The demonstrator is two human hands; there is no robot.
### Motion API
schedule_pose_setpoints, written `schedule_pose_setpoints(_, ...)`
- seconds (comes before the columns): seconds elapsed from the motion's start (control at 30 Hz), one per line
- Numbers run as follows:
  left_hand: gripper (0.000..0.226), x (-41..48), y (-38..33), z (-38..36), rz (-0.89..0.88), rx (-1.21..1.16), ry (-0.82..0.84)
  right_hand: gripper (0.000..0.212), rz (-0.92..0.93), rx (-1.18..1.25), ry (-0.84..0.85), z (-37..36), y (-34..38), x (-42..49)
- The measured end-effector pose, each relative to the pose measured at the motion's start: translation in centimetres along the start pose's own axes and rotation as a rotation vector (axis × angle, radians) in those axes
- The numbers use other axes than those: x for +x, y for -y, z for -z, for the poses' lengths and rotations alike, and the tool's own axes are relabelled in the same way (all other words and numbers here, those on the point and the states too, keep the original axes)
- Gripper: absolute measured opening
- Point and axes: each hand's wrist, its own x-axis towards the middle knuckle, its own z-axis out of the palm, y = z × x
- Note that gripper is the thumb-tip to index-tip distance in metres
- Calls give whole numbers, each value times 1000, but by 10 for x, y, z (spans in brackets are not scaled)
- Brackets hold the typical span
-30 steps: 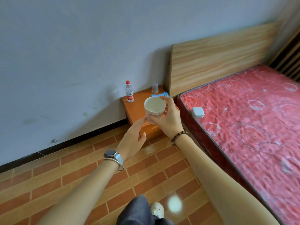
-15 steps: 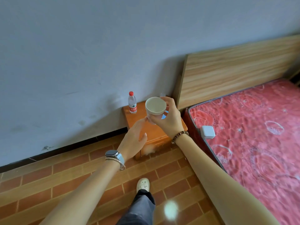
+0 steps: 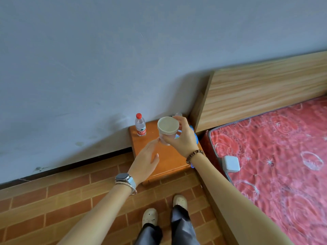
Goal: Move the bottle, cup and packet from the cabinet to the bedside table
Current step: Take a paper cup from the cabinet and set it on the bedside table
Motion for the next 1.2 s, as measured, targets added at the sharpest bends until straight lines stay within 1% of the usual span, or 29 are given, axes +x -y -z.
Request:
schedule_pose_setpoints(0.2, 52, 53, 11, -36, 97, 30, -67, 71, -14, -9, 93, -1, -51, 55)
schedule_pose_setpoints(0.37, 51, 92, 32, -72, 170, 115, -138, 72, 4, -41, 179, -8, -94, 104)
schedule_pose_setpoints(0.6, 52, 146, 92, -107, 227, 163, -153, 70, 17, -11, 272, -48, -165, 158)
schedule_pose_setpoints(0.8, 53, 166, 161, -143, 262, 182, -101, 69, -15, 19, 261, -95, -248, 170)
schedule_pose_setpoints(0.93, 54, 173, 200, -171, 280, 165, -68, 68, -32, 37, 252, -120, -290, 169)
schedule_pose_setpoints(1.07, 55, 180, 232, -193, 290, 156, -60, 69, -68, 60, 260, -142, -324, 172)
schedule_pose_setpoints(1.2, 54, 182, 253, -208, 333, 164, -91, 72, -82, 77, 288, -155, -345, 174)
